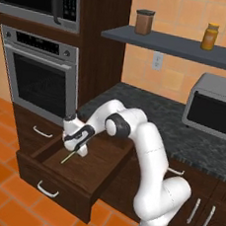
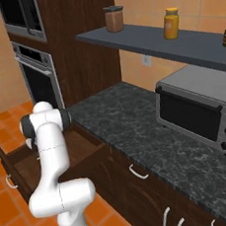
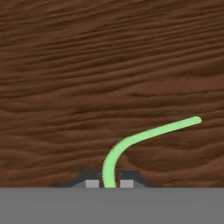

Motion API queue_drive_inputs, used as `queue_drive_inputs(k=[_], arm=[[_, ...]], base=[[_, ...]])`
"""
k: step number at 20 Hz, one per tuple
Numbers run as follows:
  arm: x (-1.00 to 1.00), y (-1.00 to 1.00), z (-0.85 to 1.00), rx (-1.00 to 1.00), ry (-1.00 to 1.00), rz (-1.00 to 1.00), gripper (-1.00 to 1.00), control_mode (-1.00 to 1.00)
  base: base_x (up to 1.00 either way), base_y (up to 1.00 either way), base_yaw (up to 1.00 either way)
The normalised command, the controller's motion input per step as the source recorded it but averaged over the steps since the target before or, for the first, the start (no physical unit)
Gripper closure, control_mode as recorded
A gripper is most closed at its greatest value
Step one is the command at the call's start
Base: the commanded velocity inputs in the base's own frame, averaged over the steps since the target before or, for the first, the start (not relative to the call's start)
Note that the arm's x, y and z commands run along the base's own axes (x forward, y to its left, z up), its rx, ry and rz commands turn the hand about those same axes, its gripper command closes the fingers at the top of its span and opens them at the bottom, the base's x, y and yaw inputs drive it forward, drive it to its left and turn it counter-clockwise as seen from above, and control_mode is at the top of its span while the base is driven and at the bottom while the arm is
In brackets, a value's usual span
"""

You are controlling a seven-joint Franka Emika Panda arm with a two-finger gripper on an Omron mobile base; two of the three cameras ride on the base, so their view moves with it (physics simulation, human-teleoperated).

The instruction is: Take a straw from the drawer in front and place it inside the glass cup on the dining counter.

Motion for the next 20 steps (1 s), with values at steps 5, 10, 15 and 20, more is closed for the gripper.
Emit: queue_drive_inputs(k=[5,10,15,20], arm=[[-0.68,-0.02,0.97,0.15,-0.11,-0.01,1.00,-1.00],[-0.99,-0.61,1.00,0.25,-0.24,-0.06,1.00,-1.00],[-0.86,-0.79,1.00,0.30,-0.12,-0.05,1.00,-1.00],[-1.00,-1.00,1.00,0.25,-0.02,-0.05,1.00,-1.00]], base=[[0.00,0.00,0.00],[0.00,0.00,0.00],[0.00,0.00,0.00],[0.00,0.00,0.00]])
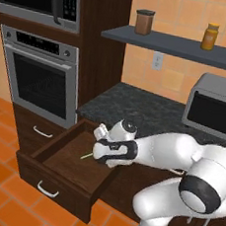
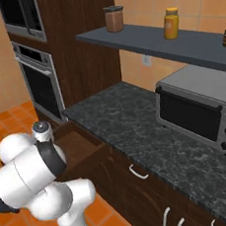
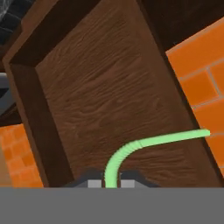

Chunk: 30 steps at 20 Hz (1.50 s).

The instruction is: Take a straw from the drawer in front and place it inside the glass cup on the dining counter.

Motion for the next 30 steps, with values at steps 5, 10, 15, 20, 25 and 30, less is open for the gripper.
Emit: queue_drive_inputs(k=[5,10,15,20,25,30], arm=[[-0.50,-1.00,1.00,0.16,0.16,-0.07,1.00,-1.00],[-0.38,-0.91,0.91,-0.01,0.30,-0.04,1.00,-1.00],[-0.23,-0.71,-0.19,-0.19,0.15,-0.05,1.00,-1.00],[0.00,-0.34,-0.25,-0.09,-0.04,-0.03,1.00,-1.00],[0.11,-0.22,-0.22,-0.03,-0.02,-0.10,1.00,-1.00],[0.00,-0.06,-0.05,0.00,-0.02,0.00,1.00,1.00]], base=[[0.00,0.00,0.00],[0.00,0.00,0.00],[0.00,0.00,0.00],[0.00,0.00,0.00],[0.00,0.00,0.00],[-0.28,-0.31,0.02]])
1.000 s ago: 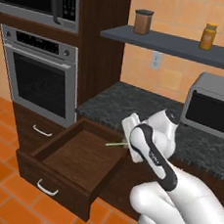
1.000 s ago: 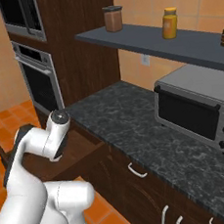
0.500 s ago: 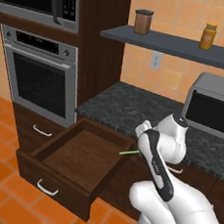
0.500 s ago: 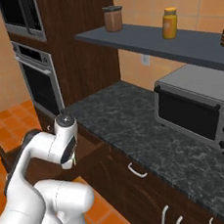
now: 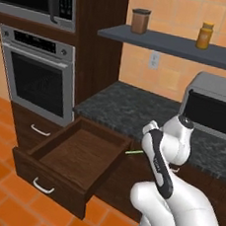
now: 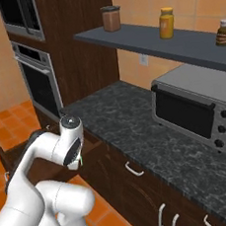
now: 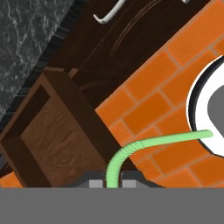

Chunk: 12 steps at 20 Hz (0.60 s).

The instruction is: Take a straw from the drawer in front and place it inside the glass cup on the dining counter.

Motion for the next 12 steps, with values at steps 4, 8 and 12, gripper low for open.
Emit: queue_drive_inputs(k=[4,8,12], arm=[[0.00,0.00,0.00,0.00,0.00,0.00,1.00,1.00],[0.00,0.00,0.00,0.00,0.00,0.00,1.00,1.00],[0.00,0.00,0.00,0.00,0.00,0.00,1.00,1.00]], base=[[-0.79,-0.47,0.11],[-0.59,-0.07,0.27],[-0.03,-0.01,0.52]])
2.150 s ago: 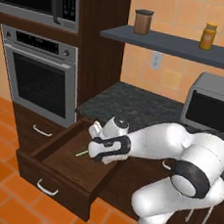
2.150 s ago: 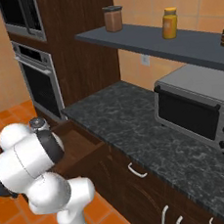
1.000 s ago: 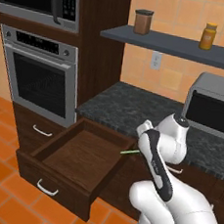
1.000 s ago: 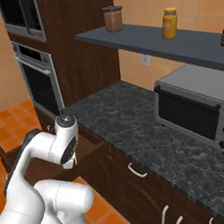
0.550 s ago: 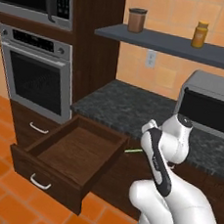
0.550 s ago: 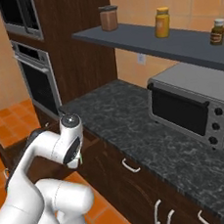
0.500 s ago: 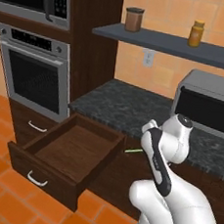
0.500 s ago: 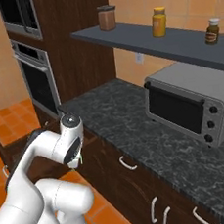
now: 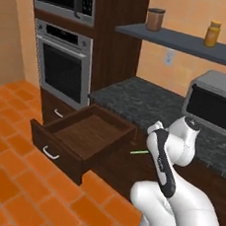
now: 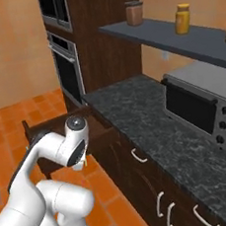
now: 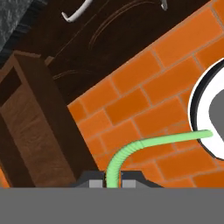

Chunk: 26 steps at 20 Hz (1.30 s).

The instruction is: Take a straw from the drawer in front and place it inside the glass cup on the dining counter.

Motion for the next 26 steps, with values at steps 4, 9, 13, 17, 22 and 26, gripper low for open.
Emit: queue_drive_inputs(k=[4,9,13,17,22,26], arm=[[0.00,0.00,0.00,0.00,0.00,0.00,1.00,1.00],[0.00,0.00,0.00,0.00,0.00,0.00,1.00,1.00],[0.00,0.00,0.00,0.00,0.00,0.00,1.00,1.00],[0.00,0.00,0.00,0.00,0.00,0.00,1.00,1.00],[0.00,0.00,0.00,0.00,0.00,0.00,1.00,1.00],[0.00,0.00,0.00,0.00,0.00,0.00,1.00,1.00]], base=[[0.00,0.00,0.58],[0.00,0.00,0.58],[0.01,0.00,0.57],[0.00,0.00,0.52],[0.00,0.00,0.44],[0.00,0.00,0.34]])
